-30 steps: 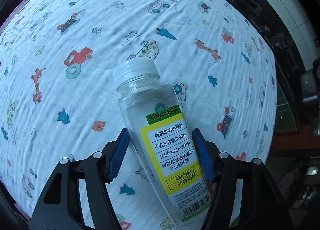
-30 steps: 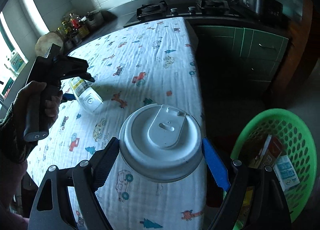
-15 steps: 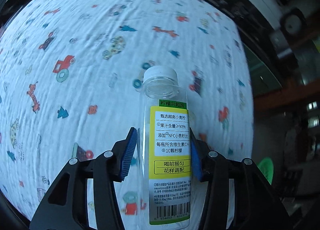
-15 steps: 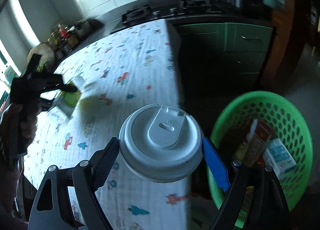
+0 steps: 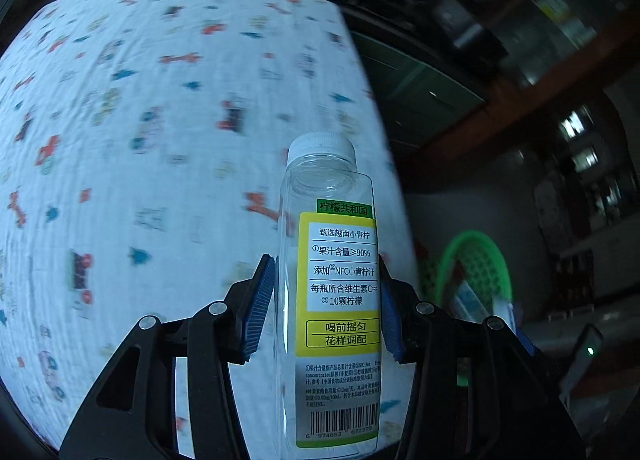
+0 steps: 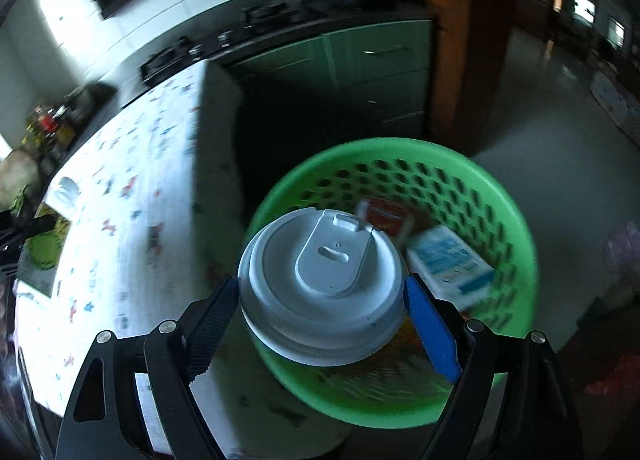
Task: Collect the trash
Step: 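Carry the lid and bottle with both tools over the green basket, then release the lid into the basket with the right tool while the left tool drops the bottle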
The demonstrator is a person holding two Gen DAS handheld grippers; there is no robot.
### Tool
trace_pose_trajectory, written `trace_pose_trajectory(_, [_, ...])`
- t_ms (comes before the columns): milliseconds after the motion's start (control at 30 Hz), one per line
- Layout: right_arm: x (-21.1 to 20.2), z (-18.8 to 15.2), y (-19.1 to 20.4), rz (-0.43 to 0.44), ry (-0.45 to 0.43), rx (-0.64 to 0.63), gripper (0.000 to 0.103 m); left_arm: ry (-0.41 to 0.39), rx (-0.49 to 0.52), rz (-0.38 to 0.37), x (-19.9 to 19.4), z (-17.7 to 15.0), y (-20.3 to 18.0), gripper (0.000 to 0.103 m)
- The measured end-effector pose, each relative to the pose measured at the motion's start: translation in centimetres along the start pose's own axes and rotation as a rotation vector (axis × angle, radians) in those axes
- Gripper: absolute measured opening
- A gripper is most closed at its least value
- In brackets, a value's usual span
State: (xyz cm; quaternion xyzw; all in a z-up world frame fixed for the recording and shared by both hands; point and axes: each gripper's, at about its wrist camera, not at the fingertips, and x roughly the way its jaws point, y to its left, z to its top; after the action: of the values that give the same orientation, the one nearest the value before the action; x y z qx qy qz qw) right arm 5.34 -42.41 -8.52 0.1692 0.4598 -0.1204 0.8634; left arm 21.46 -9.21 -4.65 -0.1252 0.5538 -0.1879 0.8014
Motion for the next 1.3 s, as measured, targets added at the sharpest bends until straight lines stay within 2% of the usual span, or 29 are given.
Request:
trace_pose_trajectory(167, [-0.4, -0.7, -3.0, -0.021, 0.001, 0.08, 0.083, 0.034, 0.088, -0.062, 0.9, -1.2, -4.7, 0.047])
trace_pose_trajectory(467, [-2.8, -2.5, -4.9, -0.034, -0.024, 0.089, 0.086, 0.108, 0.23, -0.138, 3.8, -3.5, -12.6, 0.047])
trace_pose_trajectory(767, [-5.2, -4.2, -5.4, -0.053, -0.046, 0.066, 0.086, 0.182, 0.359, -0.136, 8.5, -5.9, -19.1, 0.047])
trace_pose_trajectory(1133, [-6.0, -5.7, -6.2, -0.081, -0.04, 0.047, 0.086, 0.231, 0.445, -0.106, 13.5, -7.5, -23.5, 0.047])
trace_pose_trajectory(1200, [-6.1, -5.8, -6.4, -0.083, -0.04, 0.05, 0.086, 0.232, 0.451, -0.099, 13.9, -7.6, -23.6, 0.05])
trace_pose_trajectory(1233, [-6.1, -5.9, -6.5, -0.083, -0.041, 0.052, 0.086, 0.229, 0.452, -0.103, 14.0, -7.7, -23.6, 0.057])
trace_pose_trajectory(1300, [-6.2, -5.9, -6.7, -0.082, -0.042, 0.055, 0.086, 0.21, 0.459, -0.108, 13.9, -7.7, -23.8, 0.063])
